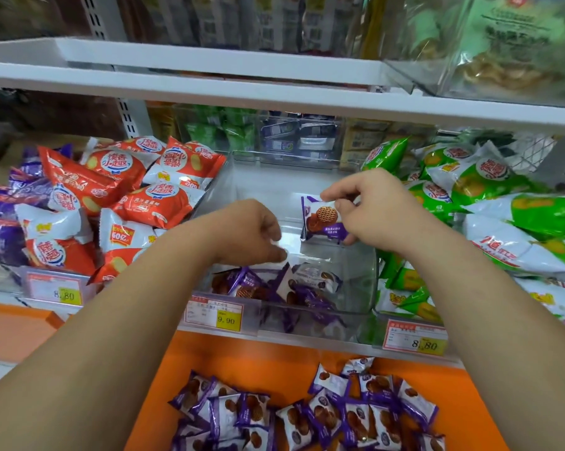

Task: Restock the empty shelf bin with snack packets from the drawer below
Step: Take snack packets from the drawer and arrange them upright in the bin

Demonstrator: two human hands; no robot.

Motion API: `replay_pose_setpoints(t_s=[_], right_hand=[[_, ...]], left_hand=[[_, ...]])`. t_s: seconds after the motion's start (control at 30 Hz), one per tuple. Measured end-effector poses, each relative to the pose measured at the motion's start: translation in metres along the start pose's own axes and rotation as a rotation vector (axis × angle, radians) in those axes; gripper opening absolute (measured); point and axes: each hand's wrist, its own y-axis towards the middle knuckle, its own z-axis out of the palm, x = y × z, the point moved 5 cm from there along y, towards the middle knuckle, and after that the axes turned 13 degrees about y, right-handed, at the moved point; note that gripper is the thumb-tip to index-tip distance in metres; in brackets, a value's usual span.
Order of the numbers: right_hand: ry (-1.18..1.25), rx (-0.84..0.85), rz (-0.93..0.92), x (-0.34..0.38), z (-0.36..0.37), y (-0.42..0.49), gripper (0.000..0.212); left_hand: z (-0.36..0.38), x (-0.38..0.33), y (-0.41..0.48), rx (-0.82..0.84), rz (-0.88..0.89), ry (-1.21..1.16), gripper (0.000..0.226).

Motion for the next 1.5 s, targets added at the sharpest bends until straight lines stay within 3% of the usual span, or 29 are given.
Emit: replay_pose_setpoints(t_s=[0.1,0.27,0.33,0.43,0.57,0.8,1.1,1.17,1.33,1.5], right_hand=[[0.05,-0.006,0.013,0.0,-0.004,-0.003,0.029],[0.099,-0.026,0.01,-0.004,-0.004,-0.003,0.027],[0.179,-0.043,0.034,-0.006,-0.004,-0.003,0.024],[0.26,-0.08,0.06,-0.009,-0.005,-0.001,0.015],[0.294,-0.126,0.041,-0.009,-0.008,0.001,0.022],[0.248,-0.137,-0.031,-0.003,-0.011,0.0,0.019],[0.137,-0.11,-0.087,0.0,-0.005,0.001,0.026],[0.122,-0.089,-0.077,-0.002,0.0,0.001,0.025],[0.056,-0.051,-0.053,-0.005,0.01,0.006,0.03],[-0.327,0.129,-0.006,0.013,0.028,0.031,0.045]], left_hand=[[0.018,-0.003,-0.004,0.118,-0.052,0.127,0.032],[0.019,-0.002,-0.004,0.059,-0.081,-0.005,0.013],[0.001,0.002,-0.003,-0.039,-0.115,-0.115,0.016],[-0.021,0.008,-0.007,-0.156,-0.163,-0.475,0.017],[-0.024,0.009,-0.011,-0.172,-0.172,-0.802,0.014],[-0.009,0.016,-0.003,-0.136,-0.204,-0.989,0.009],[0.004,0.019,0.005,-0.096,-0.19,-1.198,0.02],[0.007,0.014,0.006,-0.055,-0.135,-1.211,0.015],[0.02,0.012,0.011,-0.006,-0.141,-1.08,0.043],[0.02,0.027,0.016,-0.044,-0.194,-0.974,0.037]])
